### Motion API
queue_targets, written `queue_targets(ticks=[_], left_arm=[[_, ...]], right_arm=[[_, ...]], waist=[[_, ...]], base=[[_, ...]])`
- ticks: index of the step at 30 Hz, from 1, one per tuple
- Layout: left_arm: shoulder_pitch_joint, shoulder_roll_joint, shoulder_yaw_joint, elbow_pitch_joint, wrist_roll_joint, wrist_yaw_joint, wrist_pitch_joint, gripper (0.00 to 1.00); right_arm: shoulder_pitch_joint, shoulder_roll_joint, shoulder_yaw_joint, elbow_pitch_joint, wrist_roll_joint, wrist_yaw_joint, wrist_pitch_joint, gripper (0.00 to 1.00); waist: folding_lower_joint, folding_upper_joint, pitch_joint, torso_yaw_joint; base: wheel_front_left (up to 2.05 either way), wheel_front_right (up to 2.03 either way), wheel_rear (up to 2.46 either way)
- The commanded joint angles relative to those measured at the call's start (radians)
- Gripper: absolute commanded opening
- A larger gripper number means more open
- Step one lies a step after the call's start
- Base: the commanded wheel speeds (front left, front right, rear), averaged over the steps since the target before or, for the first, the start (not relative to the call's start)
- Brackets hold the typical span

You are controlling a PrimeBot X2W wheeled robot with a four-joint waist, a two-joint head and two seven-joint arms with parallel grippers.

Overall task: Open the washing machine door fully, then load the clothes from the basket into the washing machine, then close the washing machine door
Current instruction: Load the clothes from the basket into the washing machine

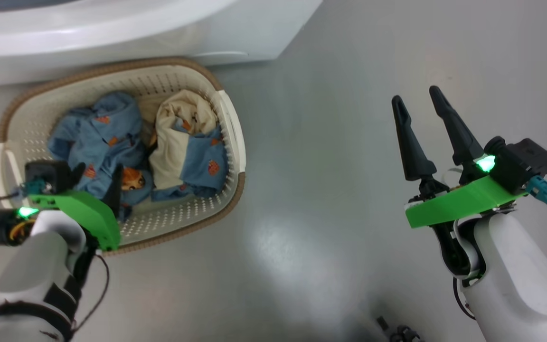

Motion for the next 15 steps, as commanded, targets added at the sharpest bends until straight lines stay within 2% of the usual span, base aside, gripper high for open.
queue_targets(ticks=[1, 15], left_arm=[[-0.02, 0.052, 0.007, 0.013, -0.009, 0.001, 0.008, 1.0], [-0.118, 0.109, -0.03, 0.063, 0.014, 0.026, 0.076, 1.0]], right_arm=[[0.006, 0.005, 0.016, -0.026, -0.013, 0.005, -0.009, 1.0], [-0.012, 0.03, 0.036, -0.035, -0.013, 0.005, -0.009, 1.0]], waist=[[-0.0001, -0.0001, 0.047, -0.019], [-0.0001, -0.0001, 0.105, -0.063]], base=[[0.0, 0.0, 0.0], [0.0, 0.0, 0.0]])
